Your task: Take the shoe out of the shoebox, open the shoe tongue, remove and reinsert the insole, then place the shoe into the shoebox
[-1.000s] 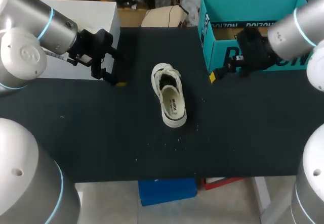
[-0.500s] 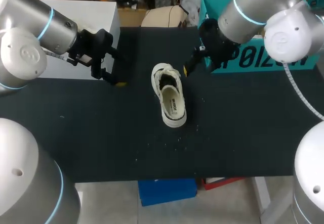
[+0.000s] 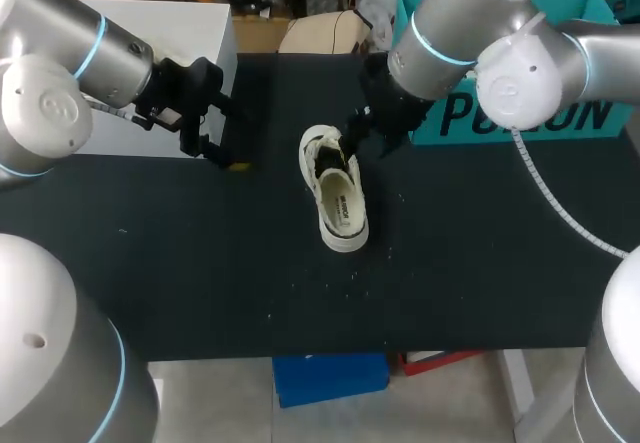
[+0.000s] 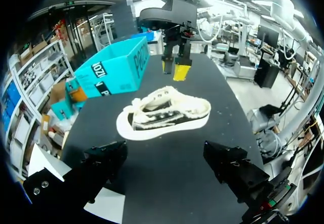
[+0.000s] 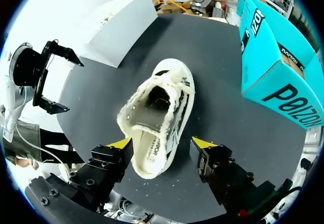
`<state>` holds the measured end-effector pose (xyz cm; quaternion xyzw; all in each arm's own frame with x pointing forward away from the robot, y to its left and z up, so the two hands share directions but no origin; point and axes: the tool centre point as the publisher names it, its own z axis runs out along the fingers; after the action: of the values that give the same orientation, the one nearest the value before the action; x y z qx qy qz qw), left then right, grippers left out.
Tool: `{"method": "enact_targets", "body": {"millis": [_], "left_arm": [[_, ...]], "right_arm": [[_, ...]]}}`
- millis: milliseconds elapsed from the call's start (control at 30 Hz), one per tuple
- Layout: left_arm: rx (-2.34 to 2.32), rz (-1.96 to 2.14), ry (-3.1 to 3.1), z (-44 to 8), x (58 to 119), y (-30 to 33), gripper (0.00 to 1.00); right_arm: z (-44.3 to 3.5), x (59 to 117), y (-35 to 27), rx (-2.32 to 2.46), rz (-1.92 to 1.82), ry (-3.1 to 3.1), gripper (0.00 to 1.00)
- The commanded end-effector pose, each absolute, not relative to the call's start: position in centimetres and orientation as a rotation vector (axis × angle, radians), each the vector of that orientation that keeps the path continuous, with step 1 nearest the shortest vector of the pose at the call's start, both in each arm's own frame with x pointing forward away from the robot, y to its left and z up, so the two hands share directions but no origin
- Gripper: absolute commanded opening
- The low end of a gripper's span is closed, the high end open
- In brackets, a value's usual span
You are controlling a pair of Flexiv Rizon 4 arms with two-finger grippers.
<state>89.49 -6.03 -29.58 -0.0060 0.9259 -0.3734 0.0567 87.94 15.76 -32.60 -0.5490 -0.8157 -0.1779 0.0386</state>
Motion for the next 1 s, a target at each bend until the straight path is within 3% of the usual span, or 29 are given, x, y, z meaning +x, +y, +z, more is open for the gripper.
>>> {"method": "enact_targets", "body": {"millis": [33, 100, 133, 467, 1000], "left_arm": [[-0.019, -1.129, 2.806, -29.7, 89.5, -6.1, 1.0], [-0.019, -1.129, 2.806, -29.7, 89.5, -6.1, 1.0], [-0.019, -1.129, 2.806, -29.7, 89.5, -6.1, 1.0], [-0.019, -1.129, 2.806, -29.7, 89.5, -6.1, 1.0], [-0.019, -1.129, 2.806, -29.7, 89.5, -6.1, 1.0]], "right_arm": [[-34.5, 89.4, 16.9, -1.675, -0.458, -2.55, 0.59], [-34.9, 89.5, 16.8, -1.661, -0.415, -2.583, 0.57], [-35.2, 89.6, 16.7, -1.657, -0.404, -2.59, 0.5], [-37.4, 90.3, 15.7, -1.695, -0.38, -2.584, 0.44], [-42.7, 91.1, 16.1, -1.657, -0.304, -2.572, 0.48]]}}
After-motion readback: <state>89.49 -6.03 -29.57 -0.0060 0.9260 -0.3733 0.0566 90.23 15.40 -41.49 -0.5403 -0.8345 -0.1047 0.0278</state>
